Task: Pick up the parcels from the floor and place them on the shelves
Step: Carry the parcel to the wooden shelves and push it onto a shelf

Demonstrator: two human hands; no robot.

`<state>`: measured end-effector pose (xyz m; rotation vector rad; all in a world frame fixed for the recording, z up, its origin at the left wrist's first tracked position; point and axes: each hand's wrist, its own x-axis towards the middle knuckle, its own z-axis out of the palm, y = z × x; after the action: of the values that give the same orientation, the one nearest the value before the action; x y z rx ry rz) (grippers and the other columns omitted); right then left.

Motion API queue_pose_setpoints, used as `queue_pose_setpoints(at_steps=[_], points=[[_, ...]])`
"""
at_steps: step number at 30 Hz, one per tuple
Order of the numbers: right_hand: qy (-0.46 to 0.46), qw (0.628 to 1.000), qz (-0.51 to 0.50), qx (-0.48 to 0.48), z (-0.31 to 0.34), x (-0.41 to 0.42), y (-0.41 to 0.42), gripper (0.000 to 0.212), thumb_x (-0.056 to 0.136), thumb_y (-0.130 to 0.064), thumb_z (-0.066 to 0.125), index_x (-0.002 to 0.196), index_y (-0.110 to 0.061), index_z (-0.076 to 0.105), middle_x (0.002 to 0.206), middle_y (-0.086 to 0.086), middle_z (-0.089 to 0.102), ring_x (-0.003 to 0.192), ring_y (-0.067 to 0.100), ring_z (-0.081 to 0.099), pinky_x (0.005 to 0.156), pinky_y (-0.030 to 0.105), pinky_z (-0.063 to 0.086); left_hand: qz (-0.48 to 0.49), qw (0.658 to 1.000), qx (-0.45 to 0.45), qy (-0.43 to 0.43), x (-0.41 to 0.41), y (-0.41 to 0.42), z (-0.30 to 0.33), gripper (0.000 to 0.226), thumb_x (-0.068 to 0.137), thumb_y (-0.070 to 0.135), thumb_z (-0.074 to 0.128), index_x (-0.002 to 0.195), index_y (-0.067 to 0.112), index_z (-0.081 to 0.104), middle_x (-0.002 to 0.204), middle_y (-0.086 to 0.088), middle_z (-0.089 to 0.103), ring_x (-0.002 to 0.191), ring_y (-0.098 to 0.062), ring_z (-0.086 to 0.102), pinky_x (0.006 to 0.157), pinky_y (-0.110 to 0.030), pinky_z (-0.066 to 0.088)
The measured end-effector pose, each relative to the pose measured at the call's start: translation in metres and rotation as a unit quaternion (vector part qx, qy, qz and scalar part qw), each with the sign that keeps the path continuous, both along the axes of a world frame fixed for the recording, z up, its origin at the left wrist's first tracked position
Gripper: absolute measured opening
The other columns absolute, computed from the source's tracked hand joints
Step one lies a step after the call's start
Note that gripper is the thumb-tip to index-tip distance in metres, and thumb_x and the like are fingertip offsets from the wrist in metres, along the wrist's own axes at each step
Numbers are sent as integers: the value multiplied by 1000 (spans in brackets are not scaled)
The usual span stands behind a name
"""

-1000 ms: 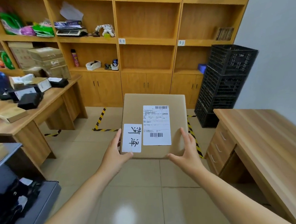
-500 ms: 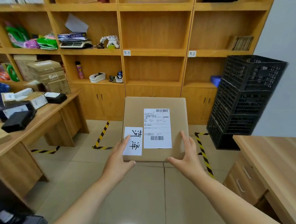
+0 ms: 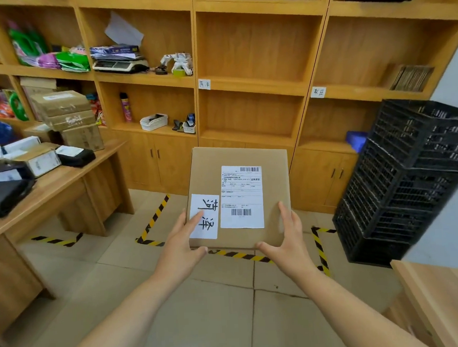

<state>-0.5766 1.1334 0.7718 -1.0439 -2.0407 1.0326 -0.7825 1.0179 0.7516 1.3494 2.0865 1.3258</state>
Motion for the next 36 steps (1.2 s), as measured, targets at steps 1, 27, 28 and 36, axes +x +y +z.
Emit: queue_pose_setpoints(at_steps=[1,27,28,36], points=[[1,1000,-1,1,0,-8,12,103,71,-26,77,144,-39,5,153,-11,4,140,11,14,114,33,20,2,1000,1,3,-9,13,0,78,77,6,68,137,41,34,154,13,13,132,-1,22,98,-21,32],[5,997,-72,20,0,-252,347,96,73,-31,76,144,-42,11,155,-11,-3,144,12,7,117,38,18,-47,998,7,33,-261,363,24,74,77,6,68,135,40,36,156,8,13,141,-11,17,93,-17,33],[4,997,-72,21,-2,-258,363,97,73,-32,76,143,-42,11,156,-10,-2,144,12,7,117,39,19,-43,999,6,32,-267,377,23,74,77,6,68,135,39,37,156,7,13,141,-11,17,95,-19,33],[27,998,-47,37,8,-306,507,96,69,-31,77,143,-42,16,155,-11,1,142,12,14,116,37,24,11,998,-8,64,-312,512,36,77,73,9,71,135,41,36,156,8,15,140,-13,20,103,-31,37]])
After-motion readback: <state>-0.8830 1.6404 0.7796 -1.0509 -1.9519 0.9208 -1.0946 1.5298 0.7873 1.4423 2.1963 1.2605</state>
